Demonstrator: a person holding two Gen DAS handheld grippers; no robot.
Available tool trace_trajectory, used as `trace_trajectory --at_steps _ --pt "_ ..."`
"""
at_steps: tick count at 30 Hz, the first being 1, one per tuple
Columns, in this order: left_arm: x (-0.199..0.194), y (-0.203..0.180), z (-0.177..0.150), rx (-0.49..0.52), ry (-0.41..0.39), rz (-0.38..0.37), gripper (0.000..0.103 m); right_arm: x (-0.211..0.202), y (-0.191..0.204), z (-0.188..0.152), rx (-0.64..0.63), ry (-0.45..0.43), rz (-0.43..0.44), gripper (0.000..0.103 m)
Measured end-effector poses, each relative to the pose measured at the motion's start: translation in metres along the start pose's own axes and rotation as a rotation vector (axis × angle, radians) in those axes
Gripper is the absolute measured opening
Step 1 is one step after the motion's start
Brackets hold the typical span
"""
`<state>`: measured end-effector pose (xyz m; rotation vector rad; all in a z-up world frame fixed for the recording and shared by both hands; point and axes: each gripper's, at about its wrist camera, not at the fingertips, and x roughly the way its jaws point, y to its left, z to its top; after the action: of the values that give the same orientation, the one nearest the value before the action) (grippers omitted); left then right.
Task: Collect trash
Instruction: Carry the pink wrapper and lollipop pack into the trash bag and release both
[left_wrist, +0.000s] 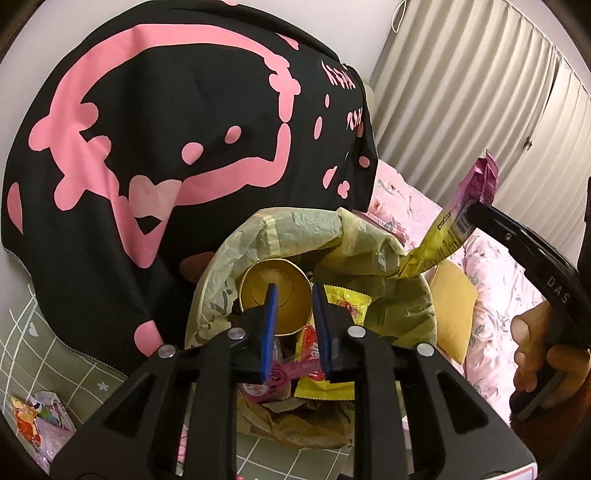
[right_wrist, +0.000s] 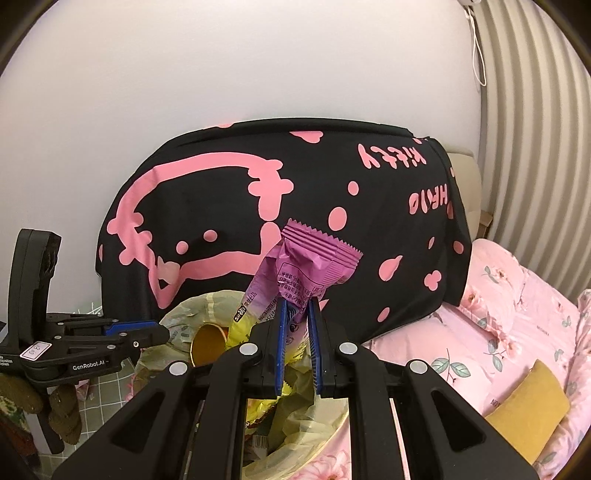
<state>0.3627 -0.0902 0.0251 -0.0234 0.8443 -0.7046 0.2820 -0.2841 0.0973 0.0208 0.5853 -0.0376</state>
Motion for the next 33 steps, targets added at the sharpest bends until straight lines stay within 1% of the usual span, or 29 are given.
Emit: trace_trajectory --at_steps 4,8,11,14,17,20,21,22,23,24,25,26,28,33 --pt "-0.009 0.004 -0.001 -0.017 -0.013 0.013 0.023 0.001 0.006 -0.002 -0.013 0.012 0.021 0.012" --pt "-0.031 0.014 -0.007 -0.049 -0.049 0.047 0.029 0.002 0.016 -0.007 -0.025 0.033 0.053 0.012" --pt "-0.051 0.027 -0.017 -0.086 -0.076 0.077 0.032 0.002 0.027 -0.015 -0.042 0.064 0.077 0.012" --pt "-0.068 0.044 -0.031 -0.133 -0.09 0.115 0.032 0.006 0.039 -0.025 -0.063 0.102 0.093 0.012" --pt "-0.079 0.062 -0.047 -0.191 -0.085 0.141 0.033 0.012 0.047 -0.034 -0.061 0.142 0.102 0.012" --pt "-0.088 0.073 -0.06 -0.221 -0.083 0.162 0.033 0.02 0.053 -0.04 -0.06 0.172 0.1 0.013" --pt "-0.093 0.078 -0.065 -0.232 -0.083 0.17 0.033 0.023 0.054 -0.042 -0.062 0.181 0.096 0.014" --pt "-0.096 0.081 -0.068 -0.238 -0.084 0.175 0.033 0.026 0.055 -0.044 -0.066 0.193 0.086 0.022" --pt "-0.1 0.086 -0.072 -0.25 -0.087 0.183 0.033 0.03 0.056 -0.046 -0.067 0.206 0.071 0.026" --pt "-0.105 0.091 -0.076 -0.263 -0.092 0.192 0.033 0.032 0.057 -0.047 -0.065 0.211 0.072 0.035" --pt "-0.109 0.097 -0.079 -0.275 -0.096 0.202 0.035 0.033 0.058 -0.048 -0.063 0.212 0.076 0.042" --pt "-0.114 0.102 -0.082 -0.286 -0.101 0.211 0.038 0.033 0.06 -0.048 -0.063 0.21 0.078 0.044" --pt "-0.121 0.11 -0.087 -0.301 -0.113 0.231 0.039 0.034 0.063 -0.048 -0.065 0.208 0.08 0.044" --pt "-0.142 0.144 -0.105 -0.362 -0.13 0.318 0.039 0.034 0.077 -0.044 -0.084 0.19 0.1 0.044"
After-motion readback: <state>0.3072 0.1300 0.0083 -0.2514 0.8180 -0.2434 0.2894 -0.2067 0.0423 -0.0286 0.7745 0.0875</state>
